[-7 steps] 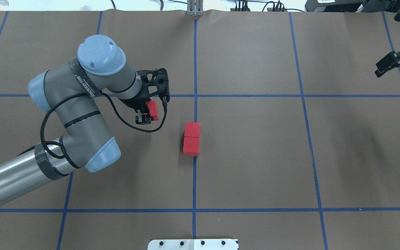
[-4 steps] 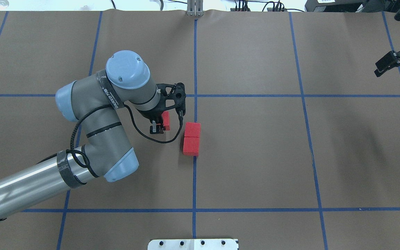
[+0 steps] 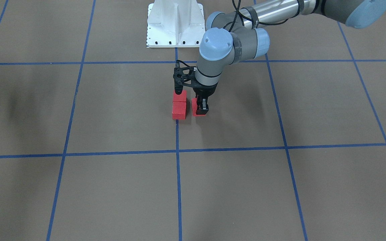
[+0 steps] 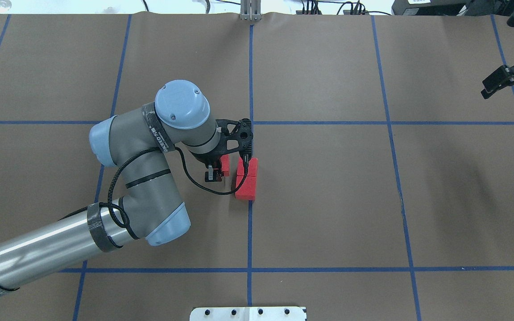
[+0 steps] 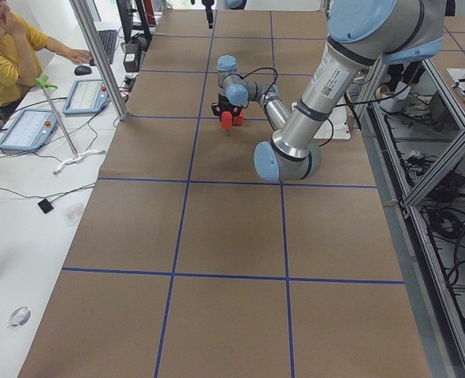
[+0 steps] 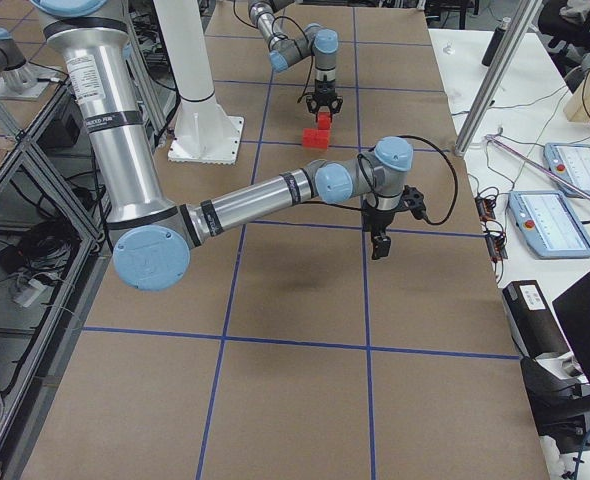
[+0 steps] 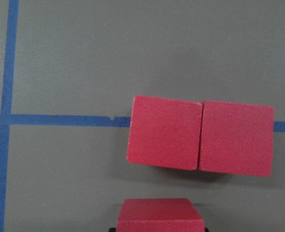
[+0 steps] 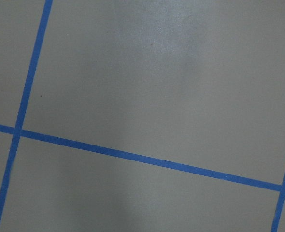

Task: Form red blocks into L shape at center
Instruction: 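Lower the cube beside the nearer end of the center pair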

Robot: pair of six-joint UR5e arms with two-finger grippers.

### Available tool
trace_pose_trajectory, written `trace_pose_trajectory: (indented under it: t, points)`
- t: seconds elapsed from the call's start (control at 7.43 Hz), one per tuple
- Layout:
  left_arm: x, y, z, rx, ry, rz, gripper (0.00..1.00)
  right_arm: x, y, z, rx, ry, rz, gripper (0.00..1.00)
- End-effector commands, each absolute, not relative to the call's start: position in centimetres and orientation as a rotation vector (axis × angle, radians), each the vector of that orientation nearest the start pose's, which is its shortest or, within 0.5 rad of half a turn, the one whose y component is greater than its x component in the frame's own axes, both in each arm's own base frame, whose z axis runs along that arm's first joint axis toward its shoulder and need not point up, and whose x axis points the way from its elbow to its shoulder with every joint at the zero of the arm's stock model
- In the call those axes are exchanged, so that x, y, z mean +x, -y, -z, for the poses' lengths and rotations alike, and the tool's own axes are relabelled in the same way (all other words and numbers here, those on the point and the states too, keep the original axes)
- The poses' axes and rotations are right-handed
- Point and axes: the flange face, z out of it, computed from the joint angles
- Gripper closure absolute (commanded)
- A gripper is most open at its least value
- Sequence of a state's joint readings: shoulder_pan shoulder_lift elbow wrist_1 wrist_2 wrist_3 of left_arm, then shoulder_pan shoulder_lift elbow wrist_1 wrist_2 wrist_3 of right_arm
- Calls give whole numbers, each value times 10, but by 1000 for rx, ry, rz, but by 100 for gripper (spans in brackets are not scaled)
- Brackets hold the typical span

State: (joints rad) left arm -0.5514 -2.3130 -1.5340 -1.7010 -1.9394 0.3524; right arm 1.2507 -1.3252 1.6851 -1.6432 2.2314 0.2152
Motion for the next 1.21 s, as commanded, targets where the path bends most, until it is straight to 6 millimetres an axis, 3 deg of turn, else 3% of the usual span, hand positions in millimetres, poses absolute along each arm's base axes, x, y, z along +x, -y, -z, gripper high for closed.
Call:
trace_pose_trajectory:
  t: [0.0,0.27,1.08]
  points:
    - [572,464,-203,731,-656,-1428,100,-116,581,-483,91,708,181,0]
    - [582,457,-204,722,-662,-1441,100,-116,581,-483,88,708,176,0]
    - [588,453,-205,717,-661,-1450,99,-116,578,-489,78,706,173,0]
